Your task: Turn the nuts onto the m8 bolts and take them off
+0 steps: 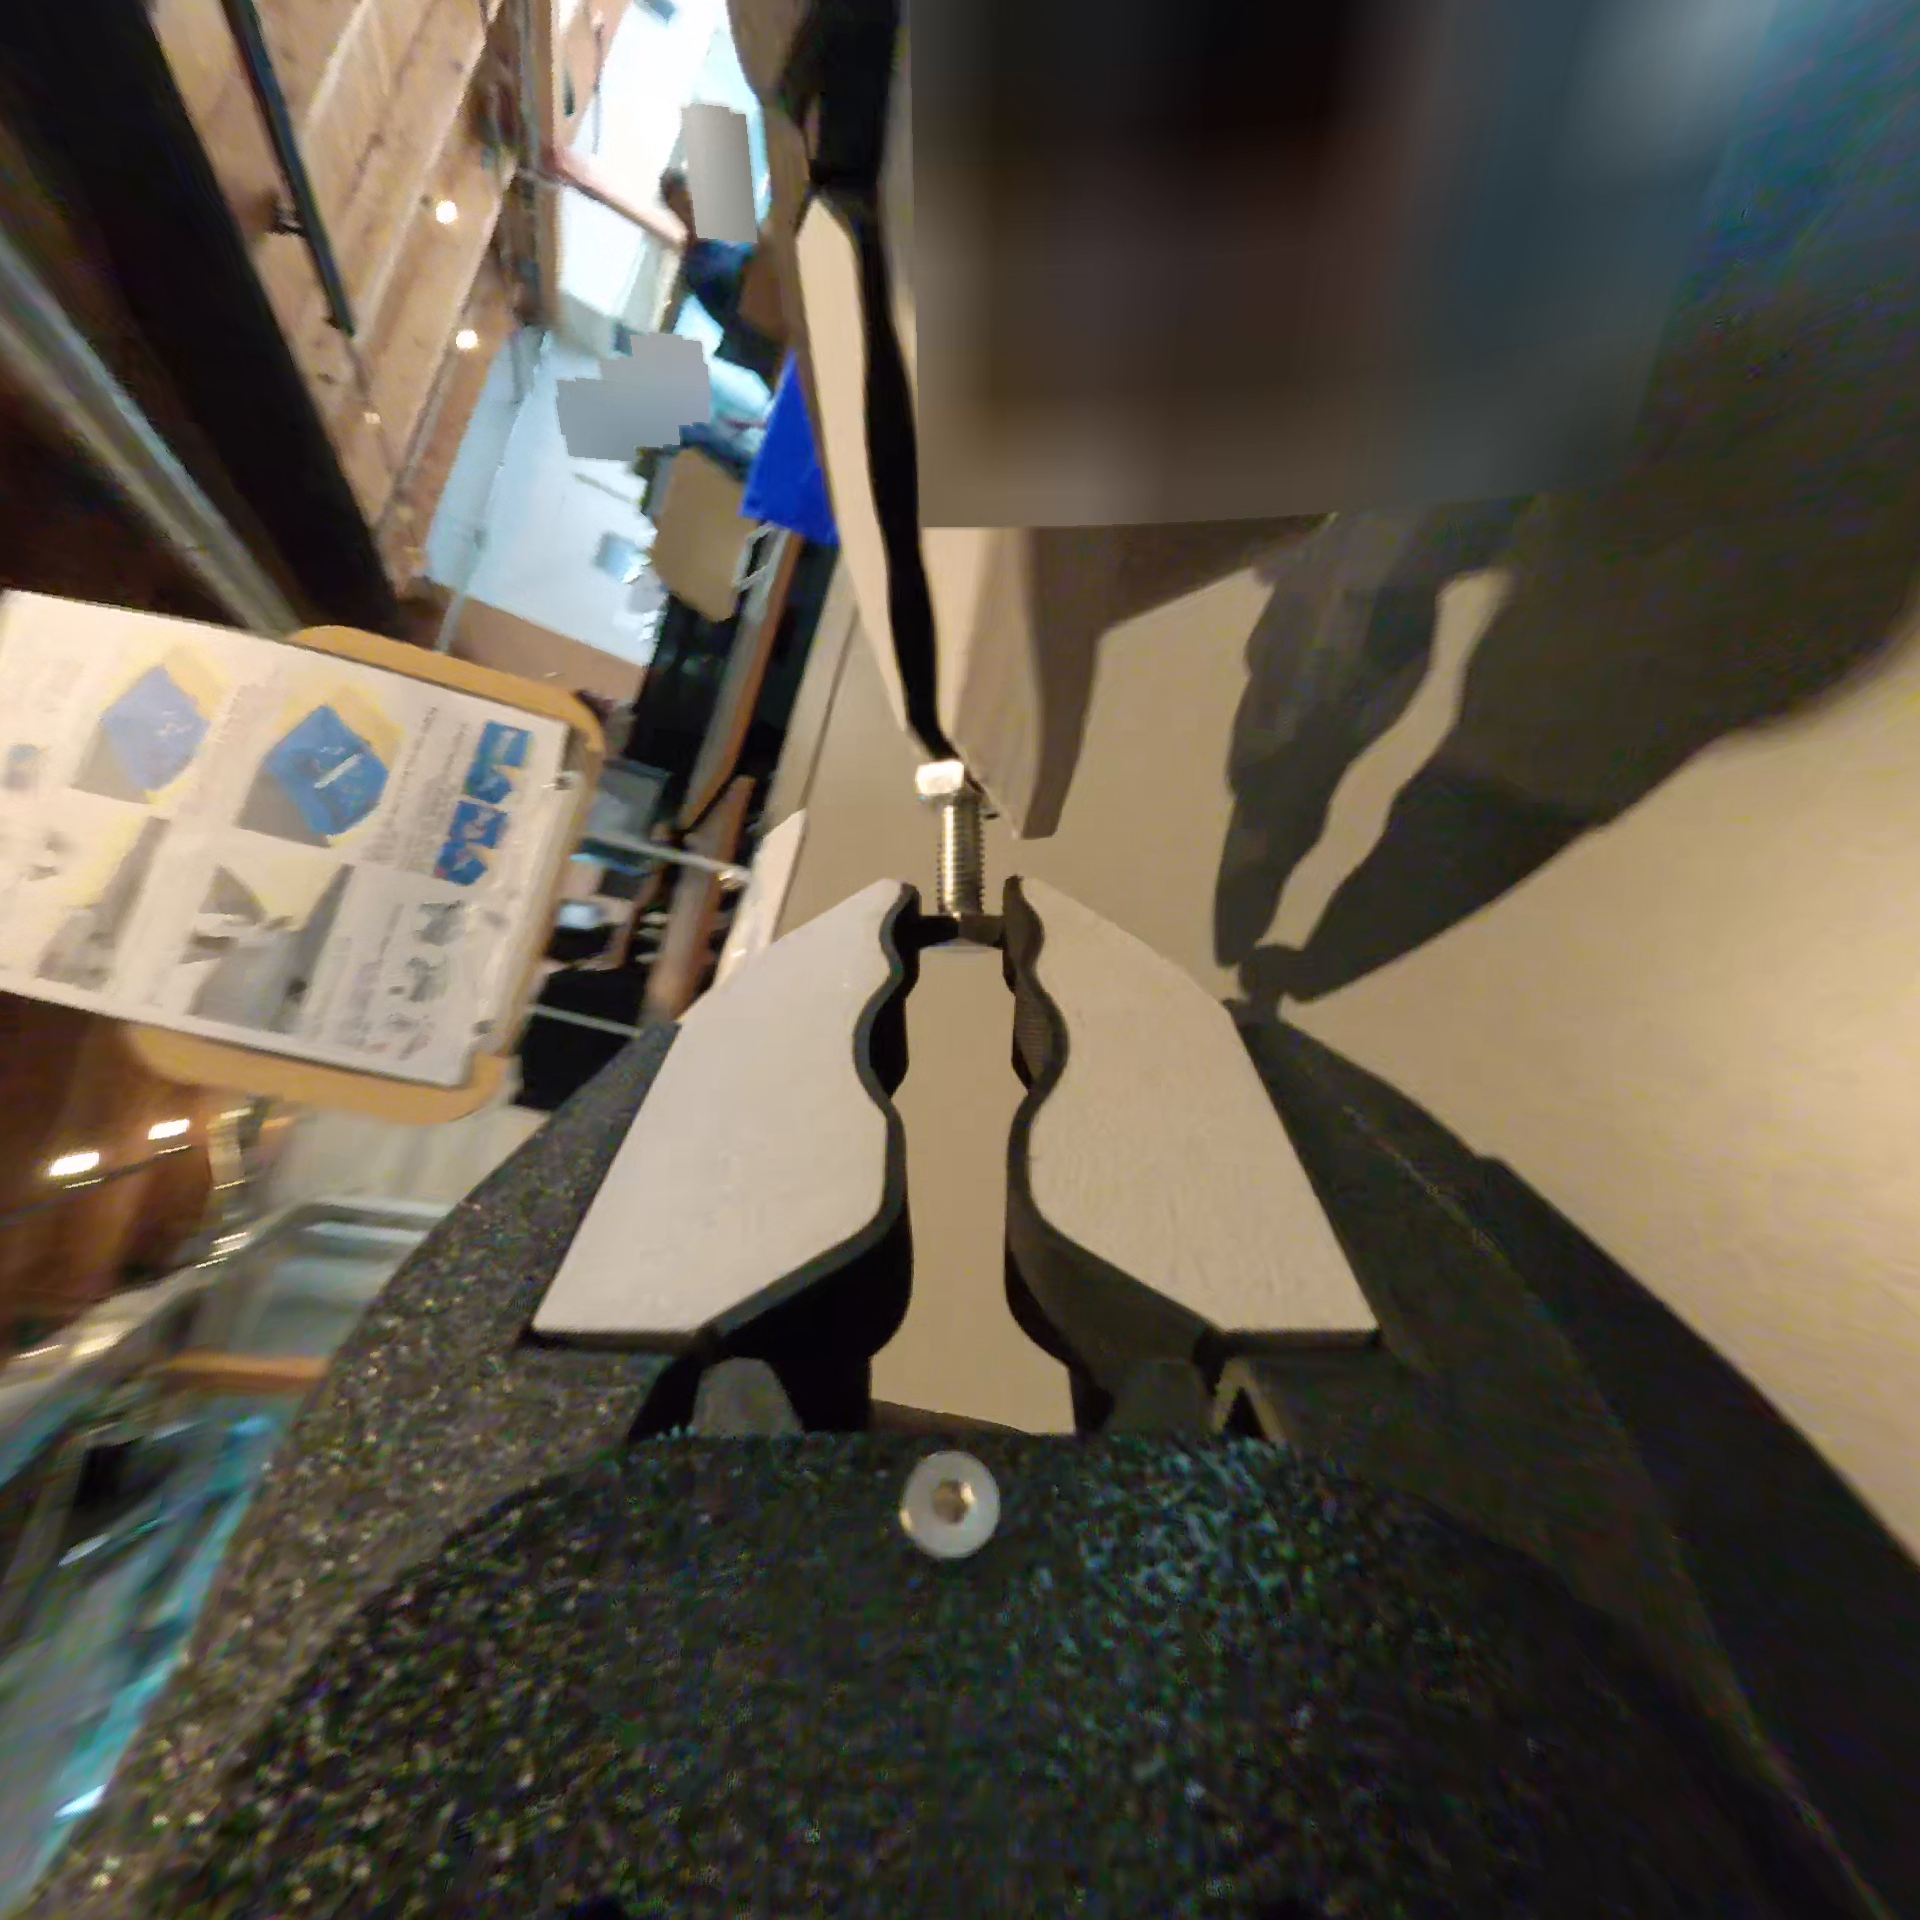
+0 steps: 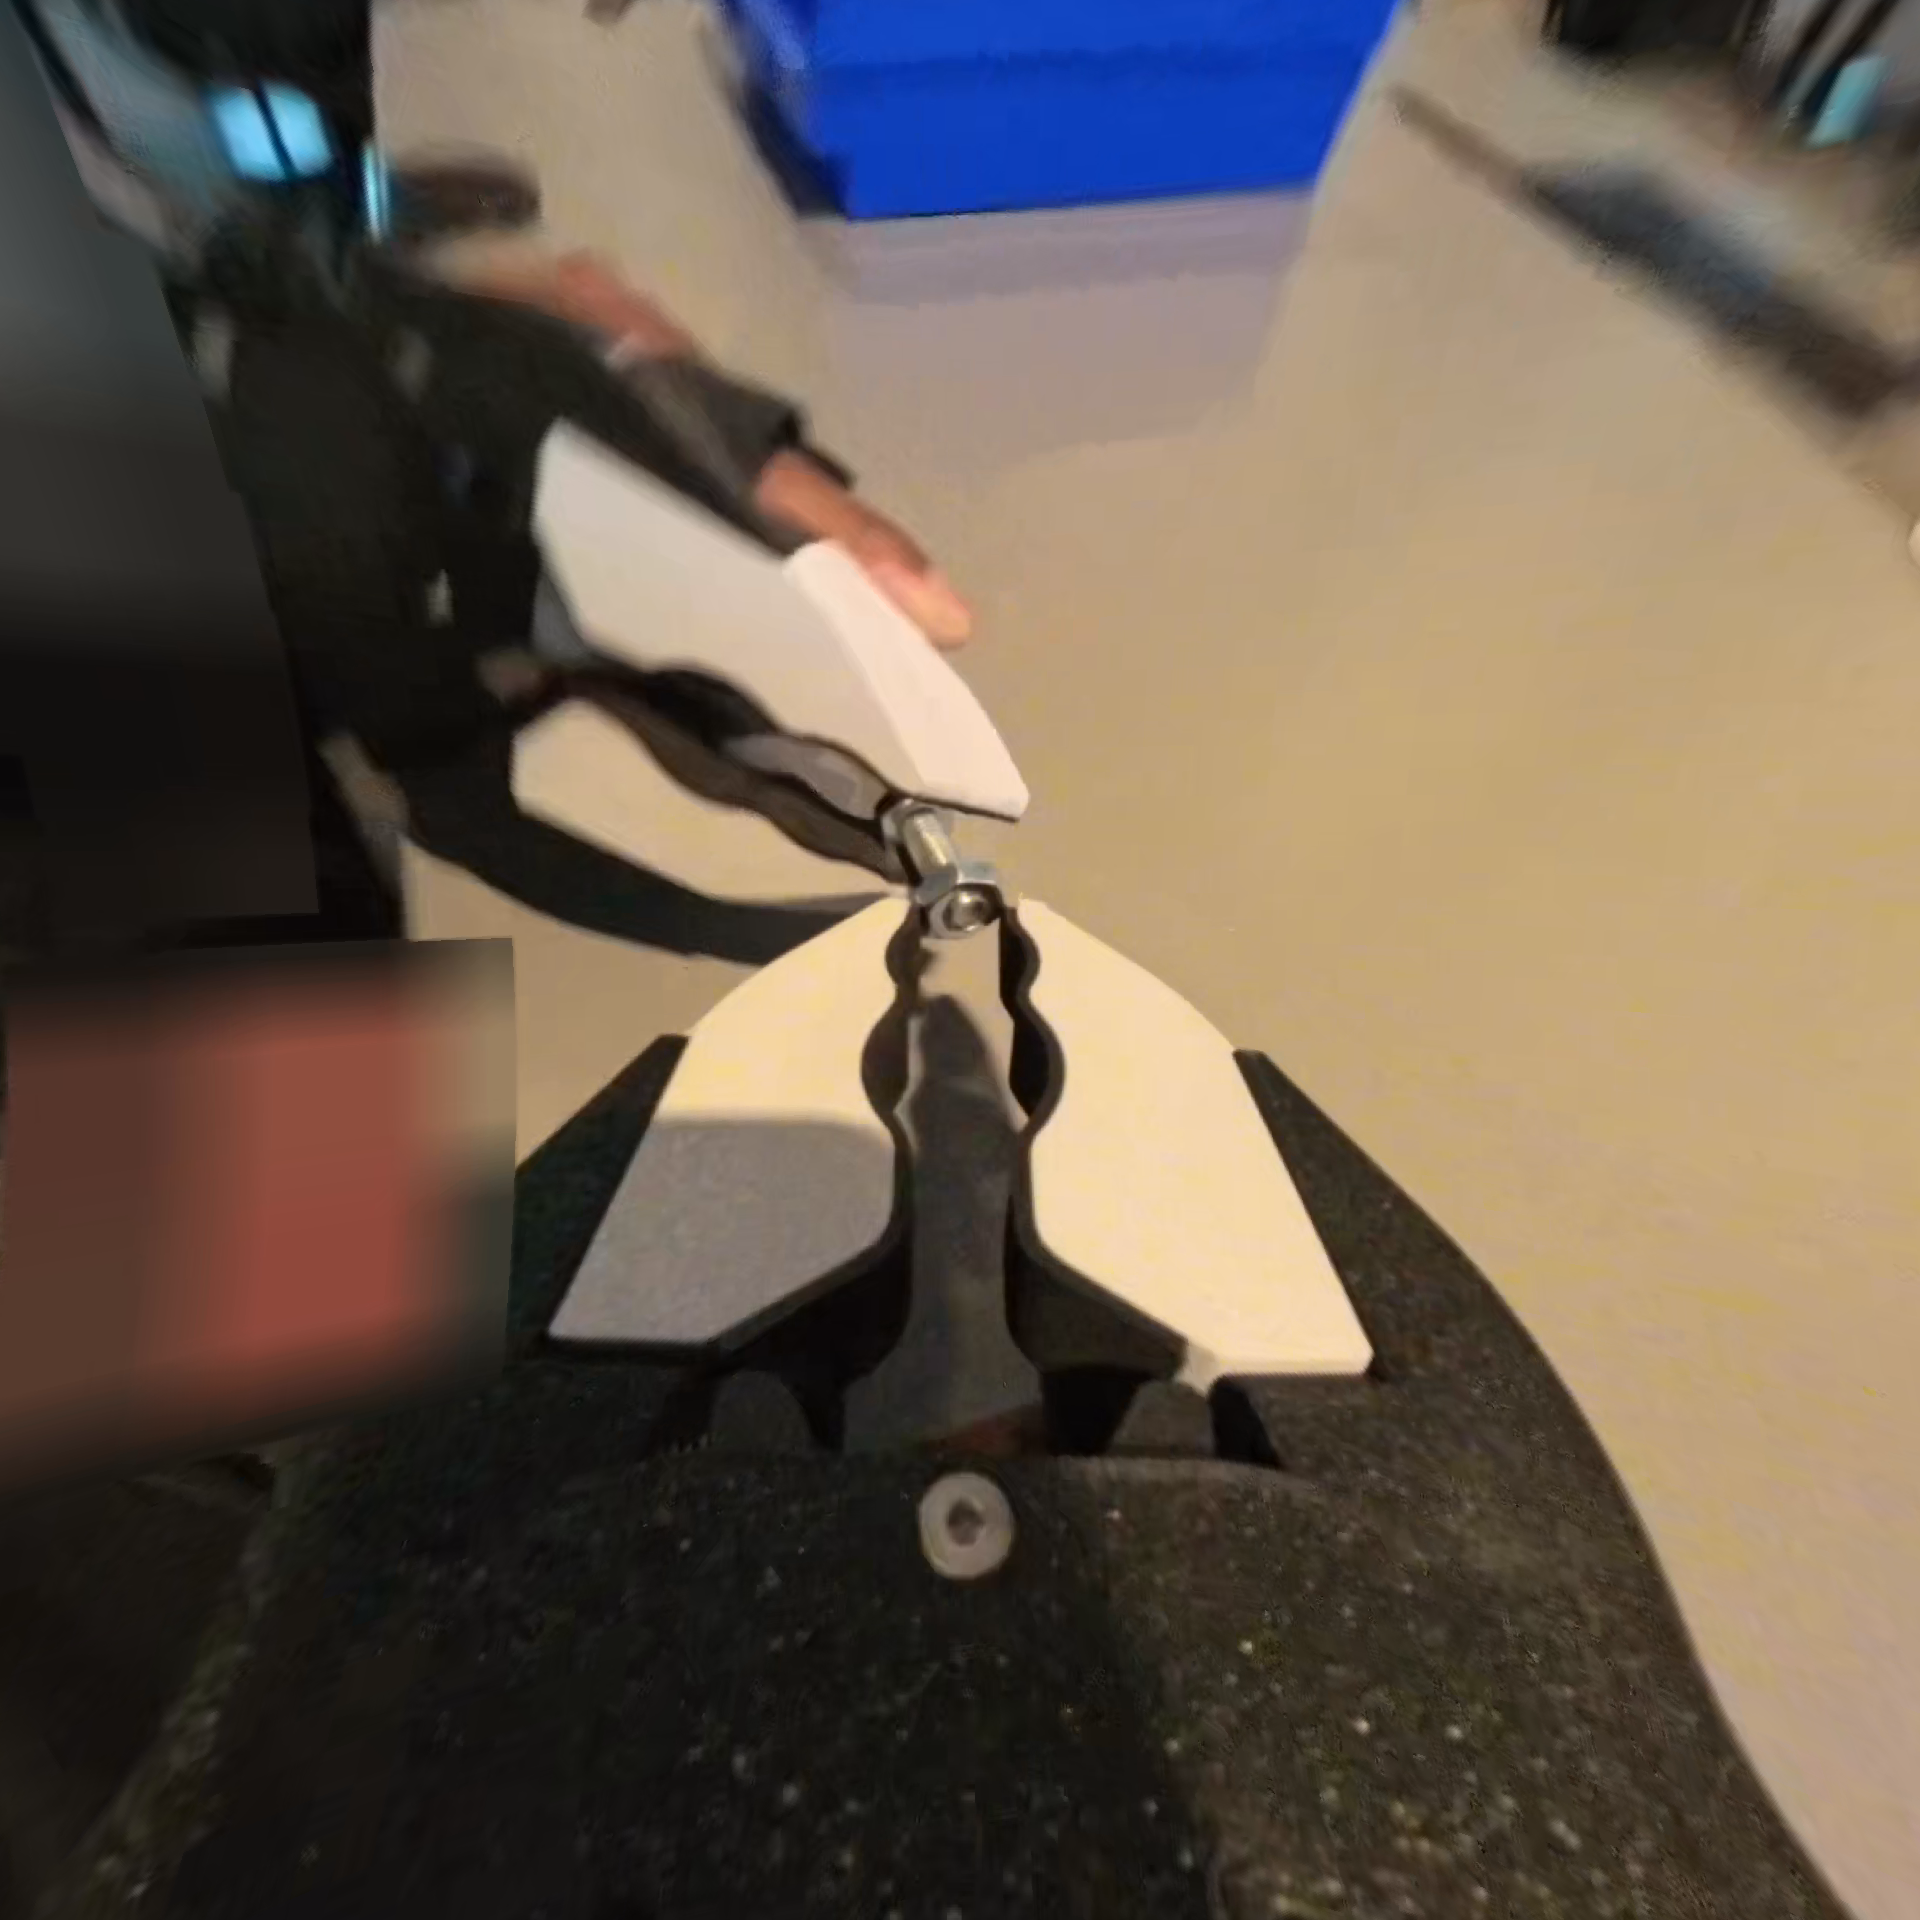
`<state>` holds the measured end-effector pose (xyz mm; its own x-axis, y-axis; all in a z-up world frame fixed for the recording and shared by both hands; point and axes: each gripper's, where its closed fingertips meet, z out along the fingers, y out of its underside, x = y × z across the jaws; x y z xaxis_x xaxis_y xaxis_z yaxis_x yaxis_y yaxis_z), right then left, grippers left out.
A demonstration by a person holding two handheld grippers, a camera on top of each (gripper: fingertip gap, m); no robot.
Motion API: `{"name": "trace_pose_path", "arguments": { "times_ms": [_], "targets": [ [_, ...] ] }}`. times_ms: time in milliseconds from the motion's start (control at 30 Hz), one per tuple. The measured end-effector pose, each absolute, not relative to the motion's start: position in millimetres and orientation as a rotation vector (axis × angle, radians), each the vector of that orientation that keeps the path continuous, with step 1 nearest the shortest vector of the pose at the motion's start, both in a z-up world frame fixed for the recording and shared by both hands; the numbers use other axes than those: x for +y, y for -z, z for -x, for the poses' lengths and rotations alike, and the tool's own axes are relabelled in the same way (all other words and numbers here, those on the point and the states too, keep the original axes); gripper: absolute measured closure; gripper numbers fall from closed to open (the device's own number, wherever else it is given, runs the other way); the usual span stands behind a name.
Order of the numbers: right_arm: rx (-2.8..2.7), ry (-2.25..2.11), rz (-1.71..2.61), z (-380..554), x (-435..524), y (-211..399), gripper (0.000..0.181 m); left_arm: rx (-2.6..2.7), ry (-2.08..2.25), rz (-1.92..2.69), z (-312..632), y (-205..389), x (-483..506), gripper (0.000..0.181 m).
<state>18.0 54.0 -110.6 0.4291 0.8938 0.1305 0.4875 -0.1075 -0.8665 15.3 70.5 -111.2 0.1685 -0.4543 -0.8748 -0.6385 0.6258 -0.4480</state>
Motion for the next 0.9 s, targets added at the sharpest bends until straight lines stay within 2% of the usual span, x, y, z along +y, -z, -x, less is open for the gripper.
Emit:
{"name": "trace_pose_path", "arguments": {
  "times_ms": [67, 133, 200, 267, 400, 567, 633, 800, 900],
  "targets": [
    [-0.967, -0.829, 1.923, -15, 55, 108, 0.167, 1.438, -0.276, 0.937, -13, 107, 75, 0.166],
    [-0.988, -0.916, 1.862, -15, 53, 102, 0.159, 1.413, -0.236, 0.95, -14, 103, 74, 0.166],
    [-1.121, -0.766, 1.726, -21, 54, 97, 0.146, 1.422, -0.136, 0.994, -16, 106, 72, 0.166],
    [-1.264, -0.541, 1.542, -25, 52, 92, 0.145, 1.437, -0.045, 1.022, -17, 108, 68, 0.166],
    [-1.434, -0.331, 1.372, -22, 41, 97, 0.15, 1.466, 0.075, 1.04, -20, 110, 59, 0.166],
    [-1.448, -0.291, 1.365, -19, 43, 104, 0.166, 1.495, 0.103, 1.023, -23, 112, 53, 0.166],
    [-1.421, -0.306, 1.427, -18, 46, 106, 0.166, 1.493, 0.039, 1.007, -22, 113, 57, 0.166],
    [-1.067, -0.795, 1.851, -15, 53, 110, 0.166, 1.466, -0.247, 0.932, -17, 111, 72, 0.166],
    [-1.082, -0.868, 1.717, -15, 53, 100, 0.157, 1.433, -0.226, 0.949, -17, 106, 73, 0.166]
  ]
}}
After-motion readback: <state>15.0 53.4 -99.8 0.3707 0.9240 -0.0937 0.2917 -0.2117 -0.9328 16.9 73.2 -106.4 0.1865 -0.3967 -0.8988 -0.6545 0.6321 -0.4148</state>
